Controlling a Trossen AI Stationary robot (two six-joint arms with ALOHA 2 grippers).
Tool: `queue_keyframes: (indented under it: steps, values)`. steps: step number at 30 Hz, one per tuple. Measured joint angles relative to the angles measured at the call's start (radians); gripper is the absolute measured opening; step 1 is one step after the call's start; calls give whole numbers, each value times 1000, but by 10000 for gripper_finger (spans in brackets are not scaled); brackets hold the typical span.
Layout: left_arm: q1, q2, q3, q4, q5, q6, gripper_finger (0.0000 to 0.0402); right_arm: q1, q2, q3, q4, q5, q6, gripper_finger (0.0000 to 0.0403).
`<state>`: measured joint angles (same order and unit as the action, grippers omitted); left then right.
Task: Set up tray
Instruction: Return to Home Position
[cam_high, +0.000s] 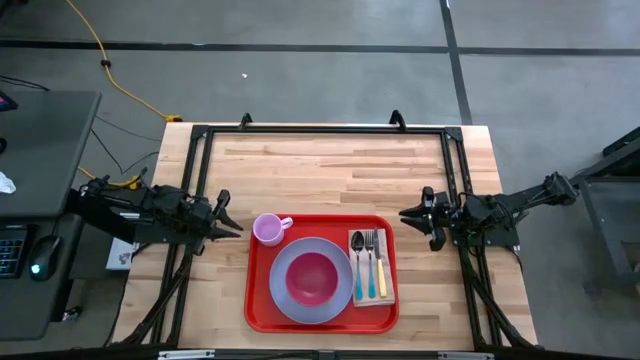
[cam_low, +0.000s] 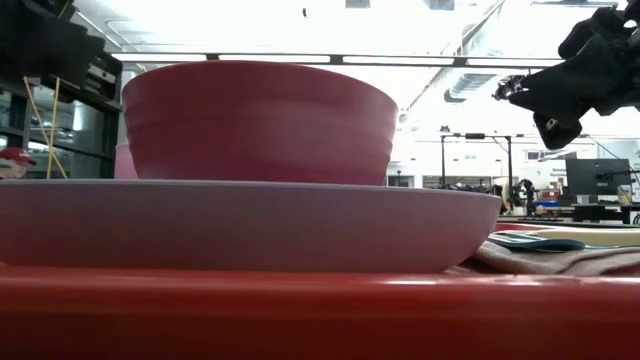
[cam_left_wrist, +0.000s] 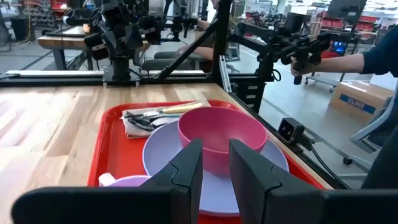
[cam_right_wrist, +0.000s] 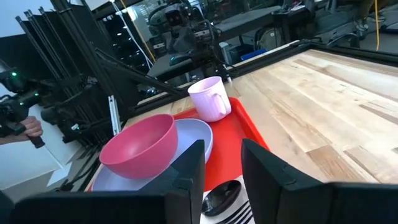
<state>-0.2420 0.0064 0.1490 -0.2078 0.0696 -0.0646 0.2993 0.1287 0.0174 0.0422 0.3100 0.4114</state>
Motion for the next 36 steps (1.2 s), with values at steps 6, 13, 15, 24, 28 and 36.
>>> queue_keyframes:
  steps: [6, 13, 15, 24, 28, 36]
  values:
    - [0, 0, 0, 22, -11, 9, 111, 0, 0, 0, 0, -2, 5, 82]
    - [0, 1, -127, 223, -60, -2, 111, 0, 0, 0, 0, -2, -2, 83]
    - [0, 2, -132, 218, -60, -36, 111, 0, 0, 0, 0, -2, -8, 82]
    - [0, 9, -131, 206, -61, -45, 111, 0, 0, 0, 0, -5, 30, 83]
    - [0, 9, -131, 206, -62, -45, 111, 0, 1, 0, 2, -14, 33, 83]
    - [0, 9, -131, 206, -62, -45, 111, 0, 1, 0, 6, -17, 33, 83]
